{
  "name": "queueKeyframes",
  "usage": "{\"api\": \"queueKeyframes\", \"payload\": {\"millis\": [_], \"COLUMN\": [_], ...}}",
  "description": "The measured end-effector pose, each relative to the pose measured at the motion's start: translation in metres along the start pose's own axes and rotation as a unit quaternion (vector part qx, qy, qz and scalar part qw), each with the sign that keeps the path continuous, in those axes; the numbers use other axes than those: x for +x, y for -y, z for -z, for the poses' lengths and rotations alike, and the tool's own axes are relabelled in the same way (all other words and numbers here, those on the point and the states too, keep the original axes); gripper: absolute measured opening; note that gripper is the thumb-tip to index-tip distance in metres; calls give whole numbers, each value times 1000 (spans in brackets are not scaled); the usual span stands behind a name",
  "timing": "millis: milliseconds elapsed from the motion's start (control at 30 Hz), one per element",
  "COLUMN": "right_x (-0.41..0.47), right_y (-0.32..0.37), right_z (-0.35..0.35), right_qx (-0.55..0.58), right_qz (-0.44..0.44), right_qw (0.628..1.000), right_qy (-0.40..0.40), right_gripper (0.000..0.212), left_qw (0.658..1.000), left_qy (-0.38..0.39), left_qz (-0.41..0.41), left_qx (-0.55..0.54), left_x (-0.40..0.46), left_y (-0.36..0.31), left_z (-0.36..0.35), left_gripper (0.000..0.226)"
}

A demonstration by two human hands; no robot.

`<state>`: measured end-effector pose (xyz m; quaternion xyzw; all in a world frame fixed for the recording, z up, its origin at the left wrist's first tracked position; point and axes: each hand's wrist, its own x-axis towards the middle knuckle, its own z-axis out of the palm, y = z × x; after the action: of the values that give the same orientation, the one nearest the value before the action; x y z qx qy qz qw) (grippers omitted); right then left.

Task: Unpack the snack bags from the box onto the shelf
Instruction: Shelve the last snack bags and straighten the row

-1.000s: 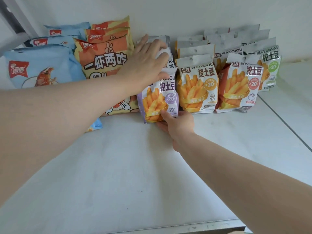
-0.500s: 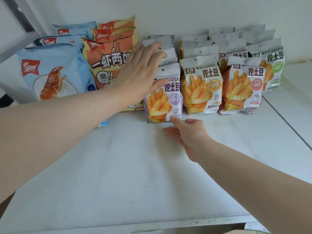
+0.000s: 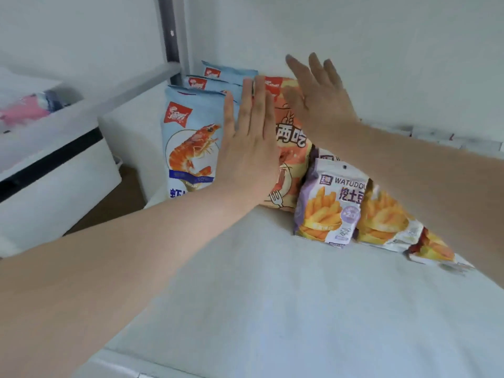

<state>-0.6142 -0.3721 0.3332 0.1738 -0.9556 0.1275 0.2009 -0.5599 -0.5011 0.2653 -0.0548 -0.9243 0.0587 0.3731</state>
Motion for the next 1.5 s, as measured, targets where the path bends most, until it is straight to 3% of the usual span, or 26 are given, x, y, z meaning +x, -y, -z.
{"api": "queueKeyframes", "payload": {"millis": [133, 233, 367, 467, 567, 633, 733, 800, 967, 1067, 1133, 1367, 1500], "right_x": [18, 10, 2, 5, 11, 19, 31, 33, 28, 31, 36, 35, 36], "right_y": [0, -2, 3, 37, 88, 112, 128, 134, 143, 145, 145, 127, 130], "right_z": [-34, -49, -50, -36, -29, -42, -65, -74, -82, -83, -86, -94, -93], "right_qx": [-181, -179, -184, -48, 22, -81, -180, -171, -164, -185, -190, -183, -186], "right_qz": [27, 6, 9, 11, 112, 162, 84, 69, 67, 89, 118, 120, 123], "right_qw": [975, 982, 980, 999, 993, 983, 971, 972, 978, 977, 973, 974, 973], "right_qy": [129, 65, 79, -11, -24, 30, 130, 149, 106, 53, 65, 63, 63], "right_gripper": [55, 54, 60, 58, 65, 72, 87, 88, 83, 81, 79, 78, 77], "left_qw": [993, 982, 996, 991, 948, 903, 802, 765, 803, 785, 779, 869, 869], "left_qy": [49, 85, -39, -28, 34, 111, 130, 102, 83, 103, 104, 115, 115], "left_qz": [-85, -122, -80, 72, 226, 270, 279, 294, 262, 248, 258, 241, 250], "left_qx": [66, 119, 7, -110, -219, -316, -512, -563, -529, -558, -562, -416, -411], "left_x": [-3, 4, -14, -51, -92, -108, -116, -120, -123, -117, -117, -119, -119], "left_y": [13, 17, 31, 61, 89, 98, 100, 104, 119, 120, 118, 111, 113], "left_z": [-14, -20, -7, -2, -19, -43, -67, -73, -77, -81, -87, -87, -83], "left_gripper": [60, 59, 64, 94, 117, 131, 137, 132, 131, 135, 134, 126, 128]}}
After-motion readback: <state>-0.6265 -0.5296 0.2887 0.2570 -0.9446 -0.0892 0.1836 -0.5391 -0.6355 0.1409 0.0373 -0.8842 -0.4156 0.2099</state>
